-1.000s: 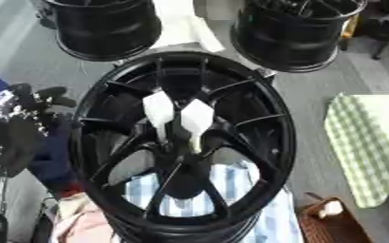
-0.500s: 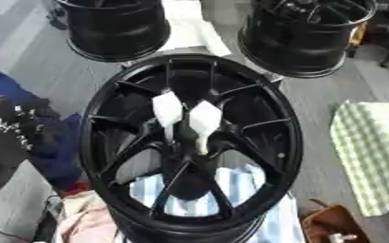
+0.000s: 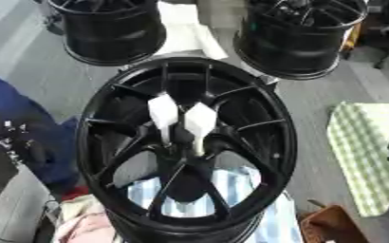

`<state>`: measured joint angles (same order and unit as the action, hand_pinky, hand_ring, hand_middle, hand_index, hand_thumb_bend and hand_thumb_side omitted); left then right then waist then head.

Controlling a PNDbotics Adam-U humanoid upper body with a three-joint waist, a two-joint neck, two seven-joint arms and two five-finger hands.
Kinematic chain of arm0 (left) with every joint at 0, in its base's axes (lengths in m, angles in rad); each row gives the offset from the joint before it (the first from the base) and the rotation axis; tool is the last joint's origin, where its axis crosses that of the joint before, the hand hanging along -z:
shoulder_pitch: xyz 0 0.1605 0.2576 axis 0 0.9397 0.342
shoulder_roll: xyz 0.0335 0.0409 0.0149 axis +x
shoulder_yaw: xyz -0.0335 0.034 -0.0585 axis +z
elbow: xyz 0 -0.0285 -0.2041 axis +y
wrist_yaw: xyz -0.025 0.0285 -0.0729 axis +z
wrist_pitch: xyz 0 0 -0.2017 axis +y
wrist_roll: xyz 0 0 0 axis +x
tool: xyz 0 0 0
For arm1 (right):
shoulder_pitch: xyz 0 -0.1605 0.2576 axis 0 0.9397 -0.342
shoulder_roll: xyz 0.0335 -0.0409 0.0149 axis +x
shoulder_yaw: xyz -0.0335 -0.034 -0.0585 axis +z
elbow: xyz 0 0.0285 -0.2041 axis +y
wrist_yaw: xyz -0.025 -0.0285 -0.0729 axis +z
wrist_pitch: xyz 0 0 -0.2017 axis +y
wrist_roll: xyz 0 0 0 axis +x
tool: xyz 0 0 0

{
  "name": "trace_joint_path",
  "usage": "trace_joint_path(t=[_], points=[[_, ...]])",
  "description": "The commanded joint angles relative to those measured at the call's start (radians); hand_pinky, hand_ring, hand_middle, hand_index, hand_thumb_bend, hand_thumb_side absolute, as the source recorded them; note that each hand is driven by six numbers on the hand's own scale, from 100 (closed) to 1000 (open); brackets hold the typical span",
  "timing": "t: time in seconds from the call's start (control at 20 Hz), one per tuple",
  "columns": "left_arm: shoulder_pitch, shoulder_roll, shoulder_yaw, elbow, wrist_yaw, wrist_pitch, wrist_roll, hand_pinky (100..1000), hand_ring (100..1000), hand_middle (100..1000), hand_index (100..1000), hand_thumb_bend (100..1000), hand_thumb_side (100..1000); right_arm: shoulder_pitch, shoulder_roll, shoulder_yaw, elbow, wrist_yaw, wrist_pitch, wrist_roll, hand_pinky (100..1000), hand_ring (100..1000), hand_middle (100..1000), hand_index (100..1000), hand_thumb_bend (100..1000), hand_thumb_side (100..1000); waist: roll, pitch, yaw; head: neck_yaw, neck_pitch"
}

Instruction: Pull the pin out of the wheel hub.

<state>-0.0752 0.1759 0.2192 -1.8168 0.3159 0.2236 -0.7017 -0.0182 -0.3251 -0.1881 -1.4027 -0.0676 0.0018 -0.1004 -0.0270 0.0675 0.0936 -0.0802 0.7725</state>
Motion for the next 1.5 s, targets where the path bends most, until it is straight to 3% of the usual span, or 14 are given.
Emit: trace_joint_path(t=[0.05,0.15,0.35,0.7,1.5], points=[[-0.011,0.011,-0.002,-0.009,-0.004,-0.002,-0.006,687,428,662,831,100,1000,0.023,0.057,0.072,-0.098,0.051,-0.048,-0.050,742,691,746,869,150,392,0.000,-0.010,-0.005,-0.001,-0.002],[-0.009,0.012,0.000,-0.008,-0.006,-0.004,-0.006,688,421,663,831,100,1000,0.046,0.086,0.119,-0.122,0.081,-0.078,-0.080,741,689,739,864,150,393,0.002,-0.009,-0.012,0.010,-0.002],[-0.009,0.011,-0.003,-0.007,-0.005,-0.009,-0.009,688,422,663,831,100,1000,0.049,0.100,0.159,-0.096,0.143,-0.128,-0.142,739,685,733,860,141,388,0.007,-0.009,-0.018,0.026,-0.002],[-0.008,0.010,-0.009,-0.004,-0.007,-0.014,-0.019,689,409,665,832,100,1000,0.043,0.100,0.235,-0.070,0.183,-0.136,-0.300,738,683,730,861,146,391,0.014,-0.006,-0.020,0.024,-0.002],[-0.009,0.008,-0.012,-0.004,-0.004,-0.014,-0.024,691,413,668,832,100,1000,0.043,0.099,0.247,-0.069,0.225,-0.138,-0.290,741,683,730,862,155,403,0.016,-0.006,-0.014,0.024,-0.002]])
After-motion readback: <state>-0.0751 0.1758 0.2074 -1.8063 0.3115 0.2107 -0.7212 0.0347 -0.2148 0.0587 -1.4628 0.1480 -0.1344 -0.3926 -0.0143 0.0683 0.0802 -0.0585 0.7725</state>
